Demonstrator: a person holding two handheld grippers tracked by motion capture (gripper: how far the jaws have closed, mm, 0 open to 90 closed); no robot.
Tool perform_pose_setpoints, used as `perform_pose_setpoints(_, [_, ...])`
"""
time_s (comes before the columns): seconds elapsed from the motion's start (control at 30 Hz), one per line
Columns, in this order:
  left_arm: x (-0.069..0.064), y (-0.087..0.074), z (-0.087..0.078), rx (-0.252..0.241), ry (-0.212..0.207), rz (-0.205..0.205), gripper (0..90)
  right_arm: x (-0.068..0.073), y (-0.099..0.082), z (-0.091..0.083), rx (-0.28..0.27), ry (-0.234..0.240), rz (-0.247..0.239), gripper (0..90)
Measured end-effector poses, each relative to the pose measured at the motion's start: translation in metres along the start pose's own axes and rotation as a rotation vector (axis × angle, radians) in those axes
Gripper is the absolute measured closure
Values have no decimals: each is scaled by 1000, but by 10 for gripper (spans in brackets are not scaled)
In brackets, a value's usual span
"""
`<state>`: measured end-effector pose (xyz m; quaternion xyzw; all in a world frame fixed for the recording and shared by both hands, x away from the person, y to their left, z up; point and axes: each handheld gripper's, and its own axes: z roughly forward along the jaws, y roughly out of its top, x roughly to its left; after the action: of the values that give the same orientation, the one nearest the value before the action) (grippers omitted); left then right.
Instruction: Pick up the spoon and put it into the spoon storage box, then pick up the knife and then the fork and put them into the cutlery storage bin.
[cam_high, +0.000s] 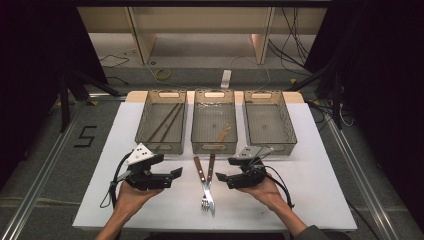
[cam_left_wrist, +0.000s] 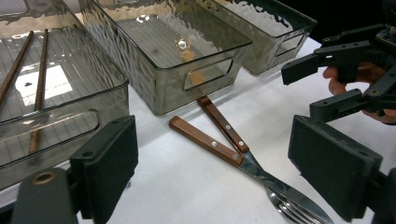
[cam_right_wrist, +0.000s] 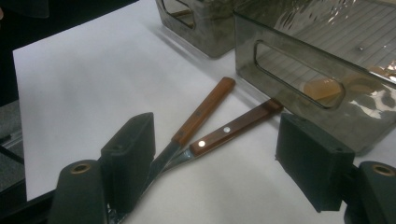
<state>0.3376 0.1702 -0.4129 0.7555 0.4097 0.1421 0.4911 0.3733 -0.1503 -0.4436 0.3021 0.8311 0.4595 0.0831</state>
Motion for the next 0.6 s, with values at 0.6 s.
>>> perform_pose_setpoints(0.6, [0,-3,0,8,11,47,154,-8,5,14,22,0,-3,437])
